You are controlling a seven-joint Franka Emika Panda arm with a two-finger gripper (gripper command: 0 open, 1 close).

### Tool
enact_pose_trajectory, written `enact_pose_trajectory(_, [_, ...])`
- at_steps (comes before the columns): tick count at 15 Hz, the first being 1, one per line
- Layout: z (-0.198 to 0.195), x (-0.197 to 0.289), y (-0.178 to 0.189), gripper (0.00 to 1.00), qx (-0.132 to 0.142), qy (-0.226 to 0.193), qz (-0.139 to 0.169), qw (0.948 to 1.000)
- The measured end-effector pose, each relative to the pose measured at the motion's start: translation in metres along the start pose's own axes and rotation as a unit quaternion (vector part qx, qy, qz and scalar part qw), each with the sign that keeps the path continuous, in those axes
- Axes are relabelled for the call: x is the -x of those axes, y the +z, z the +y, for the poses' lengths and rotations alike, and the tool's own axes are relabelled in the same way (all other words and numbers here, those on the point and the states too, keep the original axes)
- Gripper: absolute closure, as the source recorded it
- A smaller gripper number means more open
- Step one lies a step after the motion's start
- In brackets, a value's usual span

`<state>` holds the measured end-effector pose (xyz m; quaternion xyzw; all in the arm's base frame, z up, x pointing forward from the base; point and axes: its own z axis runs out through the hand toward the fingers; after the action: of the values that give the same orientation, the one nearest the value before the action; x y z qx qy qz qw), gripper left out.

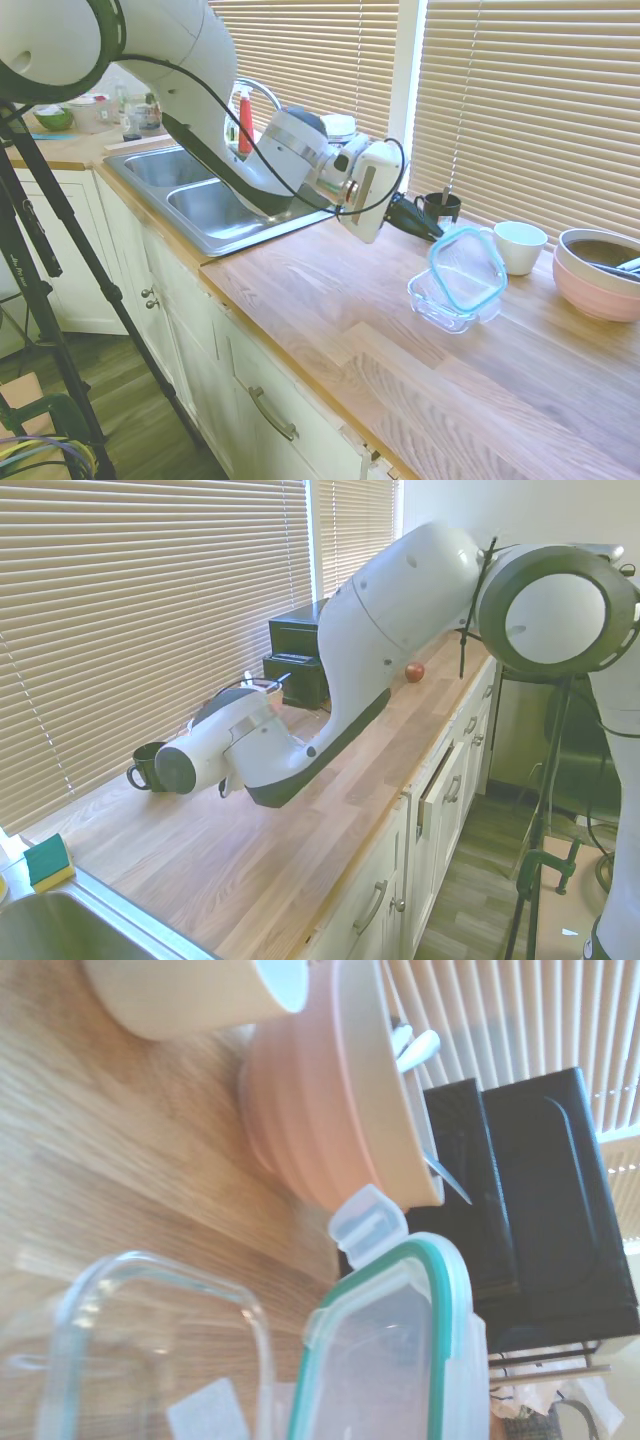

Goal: Uncover the lid of the food container

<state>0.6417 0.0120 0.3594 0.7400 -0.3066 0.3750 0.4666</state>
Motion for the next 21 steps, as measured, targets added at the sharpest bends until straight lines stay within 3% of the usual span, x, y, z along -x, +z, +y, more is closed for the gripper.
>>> enact_pose_trajectory(7, [0.06,-0.03,0.035,1.0,0.038,0.02,-0.005,0.9991])
enact_pose_trajectory(10, [0.084,-0.051,0.016,1.0,0.029,0.032,0.006,0.999])
enact_pose_trajectory(12, [0.094,-0.061,-0.018,1.0,0.004,0.043,0.013,0.999])
enact_pose_trajectory(16, [0.093,-0.064,-0.101,1.0,-0.074,0.071,-0.018,0.9946])
enact_pose_trajectory(19, [0.09,-0.063,-0.143,1.0,-0.139,0.098,-0.069,0.9829])
enact_pose_trajectory(21, [0.088,-0.063,-0.16,1.0,-0.183,0.12,-0.118,0.9685])
